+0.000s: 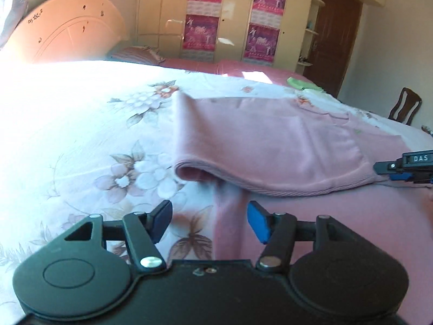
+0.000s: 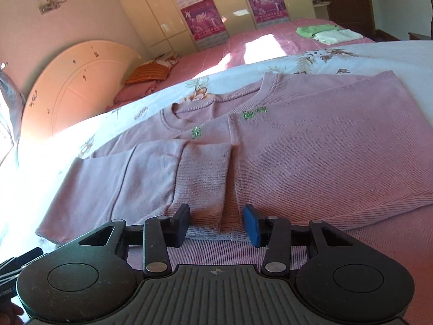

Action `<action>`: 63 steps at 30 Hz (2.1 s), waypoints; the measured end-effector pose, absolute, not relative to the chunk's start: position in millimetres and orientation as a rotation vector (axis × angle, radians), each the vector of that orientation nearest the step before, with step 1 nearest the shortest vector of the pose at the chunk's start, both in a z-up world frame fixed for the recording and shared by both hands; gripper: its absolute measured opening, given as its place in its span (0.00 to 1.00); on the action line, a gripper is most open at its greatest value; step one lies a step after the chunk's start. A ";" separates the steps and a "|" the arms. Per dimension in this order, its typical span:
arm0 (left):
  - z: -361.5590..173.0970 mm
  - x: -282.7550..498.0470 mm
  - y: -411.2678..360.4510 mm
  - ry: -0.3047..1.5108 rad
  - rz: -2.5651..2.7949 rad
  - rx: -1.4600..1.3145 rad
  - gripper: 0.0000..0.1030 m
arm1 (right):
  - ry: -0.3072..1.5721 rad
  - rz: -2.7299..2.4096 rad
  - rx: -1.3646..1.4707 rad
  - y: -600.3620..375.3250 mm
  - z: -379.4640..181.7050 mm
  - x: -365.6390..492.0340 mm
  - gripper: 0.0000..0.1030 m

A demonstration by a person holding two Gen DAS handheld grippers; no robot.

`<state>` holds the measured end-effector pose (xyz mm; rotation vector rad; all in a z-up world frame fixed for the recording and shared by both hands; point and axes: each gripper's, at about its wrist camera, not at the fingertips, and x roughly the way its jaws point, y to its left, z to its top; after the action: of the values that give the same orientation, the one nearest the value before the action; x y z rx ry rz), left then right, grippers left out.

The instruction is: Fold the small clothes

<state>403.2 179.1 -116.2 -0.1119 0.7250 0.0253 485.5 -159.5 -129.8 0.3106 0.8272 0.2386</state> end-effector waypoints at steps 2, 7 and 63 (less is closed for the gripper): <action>-117.1 412.6 181.8 0.725 0.019 -0.104 0.57 | 0.815 0.237 0.238 -151.3 -129.0 487.5 0.23; -120.8 430.9 177.1 0.709 0.025 -0.067 0.52 | 0.727 0.278 0.094 -140.7 -106.8 486.9 0.03; -123.2 457.9 142.5 0.658 -0.117 -0.103 0.73 | 0.803 0.122 0.277 -225.0 -133.4 505.3 0.48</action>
<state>457.9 142.5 -123.2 -0.1034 0.6582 -0.1167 505.3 -225.0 -133.4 0.2768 0.8026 0.1224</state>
